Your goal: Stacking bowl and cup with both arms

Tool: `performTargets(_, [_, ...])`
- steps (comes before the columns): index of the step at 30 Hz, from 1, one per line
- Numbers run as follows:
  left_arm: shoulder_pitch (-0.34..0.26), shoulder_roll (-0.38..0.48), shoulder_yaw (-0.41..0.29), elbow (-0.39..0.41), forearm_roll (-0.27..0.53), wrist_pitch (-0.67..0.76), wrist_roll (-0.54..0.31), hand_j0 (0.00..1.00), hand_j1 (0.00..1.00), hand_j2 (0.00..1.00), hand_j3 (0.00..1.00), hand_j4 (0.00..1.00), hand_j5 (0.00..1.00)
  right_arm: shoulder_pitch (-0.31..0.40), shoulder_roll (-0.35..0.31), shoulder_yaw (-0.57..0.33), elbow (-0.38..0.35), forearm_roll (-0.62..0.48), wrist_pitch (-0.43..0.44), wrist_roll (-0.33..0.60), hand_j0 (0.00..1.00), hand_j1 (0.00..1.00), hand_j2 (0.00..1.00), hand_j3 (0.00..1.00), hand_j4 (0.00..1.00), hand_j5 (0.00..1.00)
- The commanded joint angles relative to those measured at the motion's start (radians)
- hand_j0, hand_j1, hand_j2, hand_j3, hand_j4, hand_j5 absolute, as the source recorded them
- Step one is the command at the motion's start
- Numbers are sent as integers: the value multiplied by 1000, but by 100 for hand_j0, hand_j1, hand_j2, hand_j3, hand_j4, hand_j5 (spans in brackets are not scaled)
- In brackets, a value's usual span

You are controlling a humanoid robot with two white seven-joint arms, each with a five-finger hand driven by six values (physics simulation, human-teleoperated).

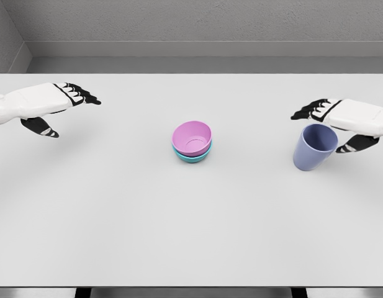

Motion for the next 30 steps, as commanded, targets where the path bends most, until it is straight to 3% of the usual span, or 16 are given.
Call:
performTargets(1, [0,1,1,0,6,2,0,100,100,100,100,100,100,0,14,13,10,5,3,0,100,100,100,100,100,100])
performTargets(21, [2,1,-1,0,6,2,0,100,100,100,100,100,100,0,14,58,18,15,3,0,100,100,100,100,100,100])
performTargets(30, [3,0,-1,0,6,2,-1,100,100,100,100,100,100,0,14,73,21,14,3,0,74,74,74,74,74,74])
